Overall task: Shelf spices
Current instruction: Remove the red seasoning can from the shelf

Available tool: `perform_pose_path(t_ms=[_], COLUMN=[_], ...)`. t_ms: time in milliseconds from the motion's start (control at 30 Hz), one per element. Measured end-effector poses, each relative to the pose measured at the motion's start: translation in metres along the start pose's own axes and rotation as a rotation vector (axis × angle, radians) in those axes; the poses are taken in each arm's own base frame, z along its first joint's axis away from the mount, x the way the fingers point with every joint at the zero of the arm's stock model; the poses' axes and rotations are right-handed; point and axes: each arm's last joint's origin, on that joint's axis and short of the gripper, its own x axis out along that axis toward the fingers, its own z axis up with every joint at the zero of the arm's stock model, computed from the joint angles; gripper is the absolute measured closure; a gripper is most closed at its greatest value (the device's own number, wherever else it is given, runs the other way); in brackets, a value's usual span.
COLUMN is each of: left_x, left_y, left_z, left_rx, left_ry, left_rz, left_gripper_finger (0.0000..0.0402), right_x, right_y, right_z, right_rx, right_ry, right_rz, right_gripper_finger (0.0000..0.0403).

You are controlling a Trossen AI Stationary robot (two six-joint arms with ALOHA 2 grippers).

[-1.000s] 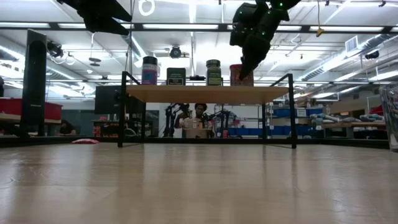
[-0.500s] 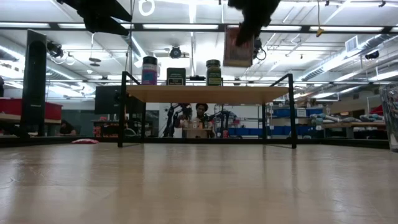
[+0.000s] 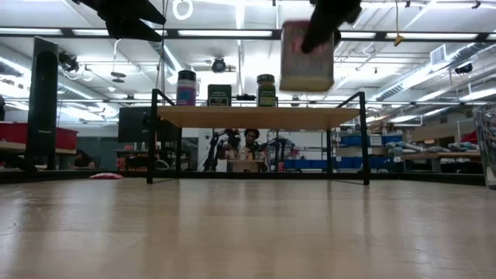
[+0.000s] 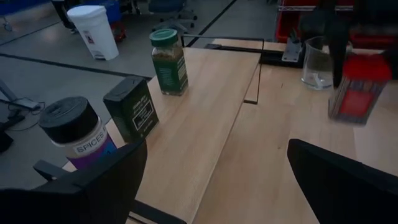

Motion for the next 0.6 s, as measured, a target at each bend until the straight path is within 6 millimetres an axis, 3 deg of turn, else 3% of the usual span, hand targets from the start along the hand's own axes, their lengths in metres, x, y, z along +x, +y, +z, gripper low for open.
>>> perform_pose_path(t_ms=[267,600], left_x=[0.000,0.000], left_y=[0.000,0.000], left_z=[0.001,0.001], left_rx=[0.000,-0.001], left_ry=[-0.009,-0.008], left_rz=[-0.001,-0.001], left_gripper_finger=[0.0008,0.0008], right_x=[0.045,0.068], right_y=[0.001,-0.017], right_z=[-0.040,-0.075], right_rx=[0.108,0.167], right_ry=[0.000,0.105], right_rz=[-0.031,-0.090], right_gripper_finger=[0.0199,0.0198])
